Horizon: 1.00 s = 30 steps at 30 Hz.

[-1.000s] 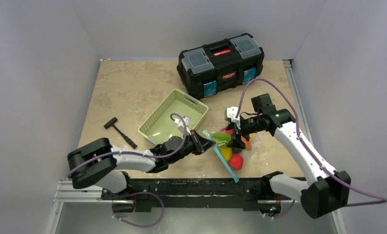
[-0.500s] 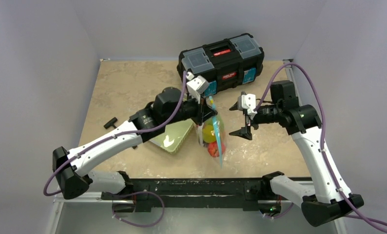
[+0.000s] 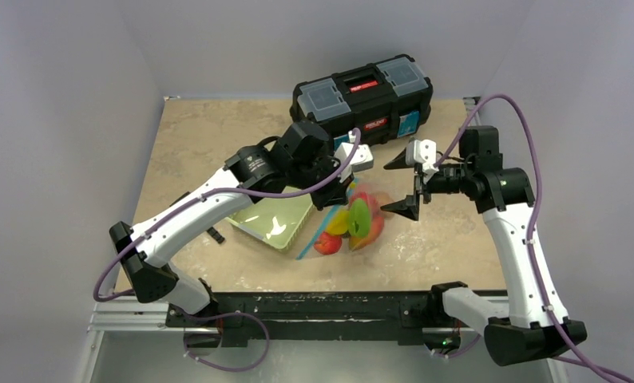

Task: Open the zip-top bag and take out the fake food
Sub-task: Pick up the zipper food storage bag at the center of the board.

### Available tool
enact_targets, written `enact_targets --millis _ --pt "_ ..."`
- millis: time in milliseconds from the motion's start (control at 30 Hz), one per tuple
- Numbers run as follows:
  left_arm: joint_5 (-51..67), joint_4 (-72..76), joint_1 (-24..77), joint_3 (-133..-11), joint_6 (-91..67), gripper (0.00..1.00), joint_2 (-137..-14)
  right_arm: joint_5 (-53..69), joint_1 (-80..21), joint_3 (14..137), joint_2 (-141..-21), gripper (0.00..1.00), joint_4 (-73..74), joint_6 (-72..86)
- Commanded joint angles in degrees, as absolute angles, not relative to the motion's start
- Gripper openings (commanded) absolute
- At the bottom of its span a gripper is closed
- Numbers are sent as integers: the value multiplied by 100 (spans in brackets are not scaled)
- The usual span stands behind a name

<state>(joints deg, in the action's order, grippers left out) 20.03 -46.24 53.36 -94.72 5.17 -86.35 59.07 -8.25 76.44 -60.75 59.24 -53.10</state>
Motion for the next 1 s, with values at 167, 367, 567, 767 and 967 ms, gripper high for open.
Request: enact_targets --millis 167,367,567,767,967 --pt "2555 -4645 5326 -9747 1114 0 -8488 7202 -827 7587 -6769 99 7111 -7378" --pt "2684 -4491 5326 -9661 996 0 -8610 7305 -1466 7544 -7306 96 7682 -8100" --pt "2686 -4141 5326 -9293 823 0 -8479 7288 -1781 7197 -7145 84 6581 -6720" --pt "2679 -3748 5326 -8922 479 0 -8329 7109 -1783 6509 -6611 68 4611 -4705" --pt "2723 -3527 5326 -8707 374 0 -8274 7000 -1802 6025 -6441 0 3735 -4029"
